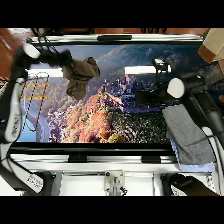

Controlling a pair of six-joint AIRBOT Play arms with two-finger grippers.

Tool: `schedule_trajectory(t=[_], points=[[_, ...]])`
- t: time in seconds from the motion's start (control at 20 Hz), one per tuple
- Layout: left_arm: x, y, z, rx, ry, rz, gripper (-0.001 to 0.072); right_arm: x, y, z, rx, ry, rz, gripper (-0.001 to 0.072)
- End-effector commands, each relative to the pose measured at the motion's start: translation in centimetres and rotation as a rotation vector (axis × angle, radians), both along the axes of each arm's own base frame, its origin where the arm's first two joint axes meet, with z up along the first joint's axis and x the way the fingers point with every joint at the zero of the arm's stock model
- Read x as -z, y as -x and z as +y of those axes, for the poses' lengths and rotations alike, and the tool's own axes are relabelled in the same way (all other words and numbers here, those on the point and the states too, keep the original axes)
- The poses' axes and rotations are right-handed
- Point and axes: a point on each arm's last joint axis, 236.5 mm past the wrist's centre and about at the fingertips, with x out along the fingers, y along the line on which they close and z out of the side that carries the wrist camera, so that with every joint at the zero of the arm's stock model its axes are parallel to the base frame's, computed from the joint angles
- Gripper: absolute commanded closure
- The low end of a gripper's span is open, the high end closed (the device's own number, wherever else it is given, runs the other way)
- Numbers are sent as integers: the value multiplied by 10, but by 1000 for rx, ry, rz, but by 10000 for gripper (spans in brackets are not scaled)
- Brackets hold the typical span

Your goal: Fold the shirts.

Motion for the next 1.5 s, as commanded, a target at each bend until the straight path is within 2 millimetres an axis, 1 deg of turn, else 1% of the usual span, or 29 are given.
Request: schedule_trajectory(t=[0.0,0.05,0.1,0.15,0.2,0.25,0.3,0.35,0.4,0.45,0.5,0.55,0.65,0.7,0.75,0.8,0.85,0.9,0.95,1.05,1.1,1.15,1.2,1.25,1.3,1.35,1.45], points=[[-153,71,-24,137,-68,-281,679,-47,24,-4,-29,-44,-91,51],[-186,103,-34,171,-72,-332,679,-68,31,-9,-27,-59,-150,51],[-208,132,-44,205,-70,-363,679,-90,42,-14,-26,-80,-212,51],[-222,162,-57,248,-67,-380,680,-109,52,-18,-24,-105,-263,51],[-226,190,-71,301,-67,-376,679,-128,65,-20,-12,-144,-308,51],[-221,210,-85,343,-75,-361,679,-143,78,-19,6,-201,-330,52],[-205,229,-100,385,-86,-324,679,-155,93,-16,13,-260,-342,51],[-182,243,-115,418,-94,-269,680,-164,105,-13,11,-305,-344,51],[-153,256,-130,450,-101,-200,679,-167,115,-13,13,-325,-335,51],[-119,270,-150,481,-89,-122,679,-164,123,-17,18,-318,-314,51],[-86,283,-172,502,-65,-52,678,-158,128,-21,20,-292,-289,51],[-58,294,-194,514,-38,-11,679,-150,129,-27,31,-261,-267,51],[-14,318,-239,537,30,20,677,-132,123,-39,66,-200,-246,51],[3,328,-256,557,40,18,671,-117,119,-45,97,-170,-220,51],[19,337,-266,579,30,35,535,-101,116,-46,119,-155,-178,51],[29,343,-265,594,7,69,276,-87,115,-43,121,-146,-136,51],[35,342,-253,592,-29,104,121,-72,115,-38,115,-142,-86,51],[41,335,-228,578,-95,147,119,-59,114,-33,106,-139,-41,51],[48,322,-192,540,-193,188,119,-45,113,-28,92,-130,5,51],[66,291,-84,378,-427,306,119,-19,110,-21,49,-98,84,51],[71,282,-32,276,-495,373,119,-6,109,-19,34,-82,123,51],[74,275,13,192,-514,437,119,7,108,-18,28,-64,160,51],[77,269,44,121,-481,475,119,20,106,-17,25,-48,192,51],[80,265,65,51,-417,502,118,31,104,-15,24,-41,218,51],[86,262,79,4,-335,523,119,40,102,-13,22,-38,239,51],[93,258,86,-35,-257,534,118,49,101,-8,14,-45,262,51],[116,255,99,-107,-149,561,118,62,100,4,-20,-70,310,51]])
